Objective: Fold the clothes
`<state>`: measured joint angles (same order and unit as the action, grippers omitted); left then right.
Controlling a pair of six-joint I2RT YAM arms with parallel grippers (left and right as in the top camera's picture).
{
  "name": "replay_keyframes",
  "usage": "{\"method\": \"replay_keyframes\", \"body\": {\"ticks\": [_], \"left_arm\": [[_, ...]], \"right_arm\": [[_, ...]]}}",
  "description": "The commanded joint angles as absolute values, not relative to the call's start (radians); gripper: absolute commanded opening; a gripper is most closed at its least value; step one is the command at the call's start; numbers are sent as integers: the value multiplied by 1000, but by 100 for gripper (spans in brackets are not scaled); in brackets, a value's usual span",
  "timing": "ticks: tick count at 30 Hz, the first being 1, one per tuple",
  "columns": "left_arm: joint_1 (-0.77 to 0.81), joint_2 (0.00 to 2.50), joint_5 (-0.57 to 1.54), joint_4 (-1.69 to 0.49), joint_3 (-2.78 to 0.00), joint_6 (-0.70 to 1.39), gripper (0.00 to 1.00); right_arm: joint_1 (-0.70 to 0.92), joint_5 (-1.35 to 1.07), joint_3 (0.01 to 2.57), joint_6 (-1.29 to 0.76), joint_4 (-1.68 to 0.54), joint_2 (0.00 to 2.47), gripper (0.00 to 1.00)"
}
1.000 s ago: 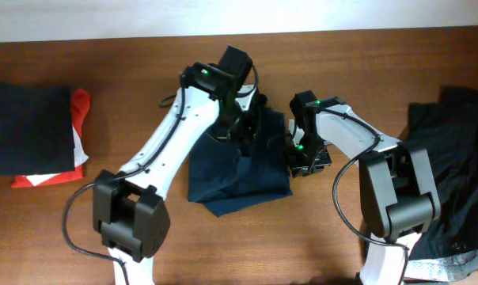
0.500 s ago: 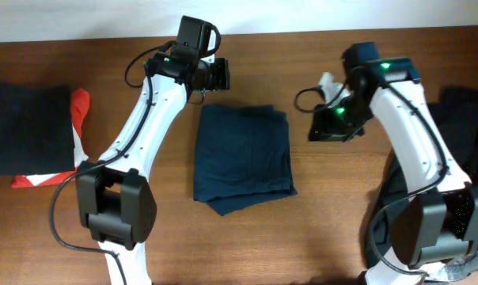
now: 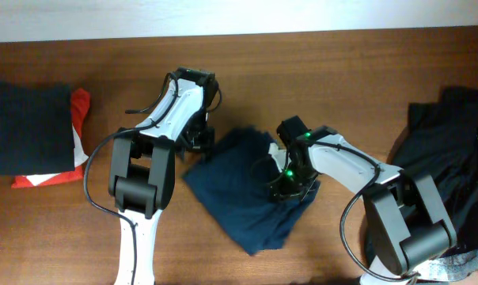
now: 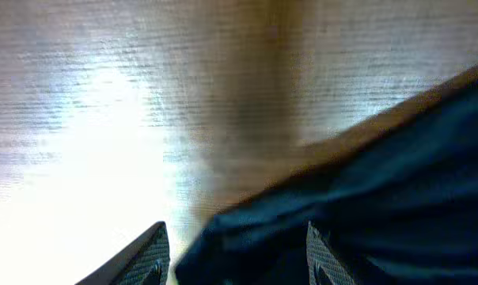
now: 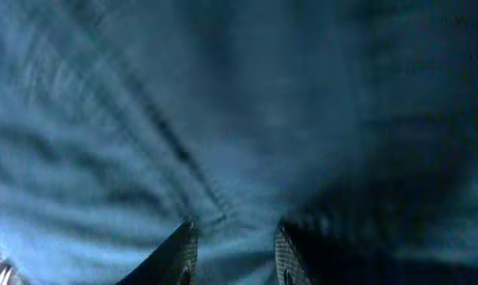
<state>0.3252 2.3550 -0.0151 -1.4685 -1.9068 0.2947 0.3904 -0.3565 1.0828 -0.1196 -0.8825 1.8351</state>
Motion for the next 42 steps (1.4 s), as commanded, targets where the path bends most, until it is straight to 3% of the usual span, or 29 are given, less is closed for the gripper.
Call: {"method": "replay_keyframes", "body": {"ticks": [1, 3, 6, 7, 8, 11, 19, 20, 22, 24, 25, 28, 33, 36, 42], "left_arm": [[339, 2377, 136, -1554, -1906, 264, 56], [350, 2374, 222, -1545, -1907, 226, 56], [337, 2334, 278, -1480, -1966, 198, 58], [329, 2315, 406, -1424, -1996, 142, 62], [322, 2304, 528, -1356, -2006, 99, 72], [328, 2317, 535, -1290, -1976, 73, 92], [406, 2381, 535, -1151, -1821, 70, 92], [426, 2390, 537, -1148, -1813, 70, 89], [464, 2393, 572, -1151, -1815, 69, 55], [466, 2393, 540, -1147, -1824, 65, 11], [445, 2391, 485, -1154, -1856, 66, 0], [339, 2351, 217, -1259, -2015, 67, 0], [3, 2106, -28, -1404, -2208, 66, 0], [-165, 1998, -179, -1315, -2208, 65, 0], [-411, 1999, -181, -1058, -2207, 51, 3]], "right_arm": [[306, 21, 1068, -191, -753, 1839, 37], [288, 20, 1134, -144, -735, 1839, 40], [287, 20, 1344, -135, -943, 1832, 41], [287, 20, 1423, -136, -1016, 1824, 41], [287, 20, 1483, -136, -1074, 1819, 41], [287, 20, 1600, -136, -1200, 1806, 41], [286, 20, 1616, -136, -1288, 1799, 41], [286, 23, 1616, -136, -1295, 1799, 42], [286, 24, 1616, -136, -1295, 1799, 42], [281, 32, 1616, -136, -1299, 1799, 41], [262, 42, 1617, -137, -1310, 1799, 41], [150, 42, 1617, -136, -1340, 1784, 41], [5, 39, 1616, -128, -1388, 1779, 41], [5, 39, 1616, -128, -1389, 1779, 41], [5, 38, 1616, -128, -1398, 1779, 41]]}}
